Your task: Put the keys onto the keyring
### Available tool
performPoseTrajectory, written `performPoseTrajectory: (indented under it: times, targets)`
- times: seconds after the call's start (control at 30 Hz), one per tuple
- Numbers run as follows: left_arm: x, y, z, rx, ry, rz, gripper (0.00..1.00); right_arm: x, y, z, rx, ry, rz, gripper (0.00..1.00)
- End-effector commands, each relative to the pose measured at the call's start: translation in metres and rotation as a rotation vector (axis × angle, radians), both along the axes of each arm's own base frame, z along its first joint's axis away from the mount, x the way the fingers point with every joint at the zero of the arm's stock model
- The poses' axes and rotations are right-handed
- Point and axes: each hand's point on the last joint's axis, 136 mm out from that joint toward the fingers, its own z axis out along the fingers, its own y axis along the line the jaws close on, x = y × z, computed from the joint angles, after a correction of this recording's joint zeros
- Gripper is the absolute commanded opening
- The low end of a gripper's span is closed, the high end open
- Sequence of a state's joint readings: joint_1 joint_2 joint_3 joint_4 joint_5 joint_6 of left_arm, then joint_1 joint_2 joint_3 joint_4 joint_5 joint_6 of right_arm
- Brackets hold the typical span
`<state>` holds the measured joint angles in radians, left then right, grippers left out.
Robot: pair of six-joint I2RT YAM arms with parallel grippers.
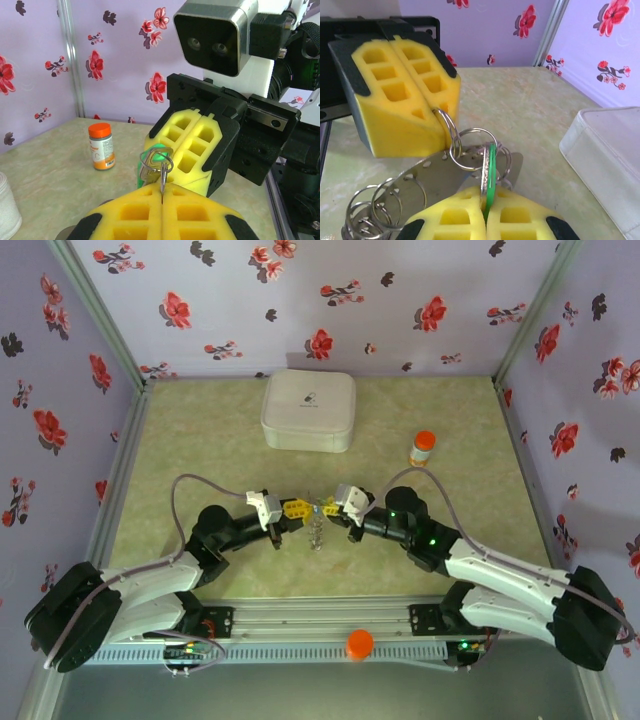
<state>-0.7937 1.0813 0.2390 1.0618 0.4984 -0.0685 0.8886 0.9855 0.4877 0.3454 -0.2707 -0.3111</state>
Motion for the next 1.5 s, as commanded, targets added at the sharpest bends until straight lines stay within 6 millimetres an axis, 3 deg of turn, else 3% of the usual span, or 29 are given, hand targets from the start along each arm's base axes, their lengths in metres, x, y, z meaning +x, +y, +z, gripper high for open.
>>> performPoseTrajectory:
  times: [0.0, 0.43, 0.67, 0.83, 1.03, 1.47]
  targets:
    - [-0.001, 0.005, 0.015, -0.035, -0.073, 0.009, 0.0, 0.003, -0.003, 0.014, -0.007, -0.046, -0.022, 0.0]
    - [0.003, 0.002, -0.008, 0.102, -0.068, 0.016, 0.0, -0.006, -0.003, 0.036, -0.048, -0.081, -0.002, 0.0]
    - [0.005, 0.001, -0.013, 0.124, -0.077, 0.023, 0.0, -0.011, 0.004, 0.05, -0.067, -0.115, 0.016, 0.0]
    - [0.018, 0.01, -0.008, 0.115, -0.11, 0.125, 0.0, -0.004, 0.005, 0.053, -0.082, -0.125, -0.017, 0.0]
    - [0.018, 0.01, -0.01, 0.116, -0.118, 0.127, 0.0, -0.004, 0.012, 0.043, -0.101, -0.095, 0.003, 0.0]
    - [0.01, 0.012, -0.003, 0.08, -0.106, 0.085, 0.0, 0.003, 0.008, -0.018, -0.266, -0.029, -0.017, 0.0]
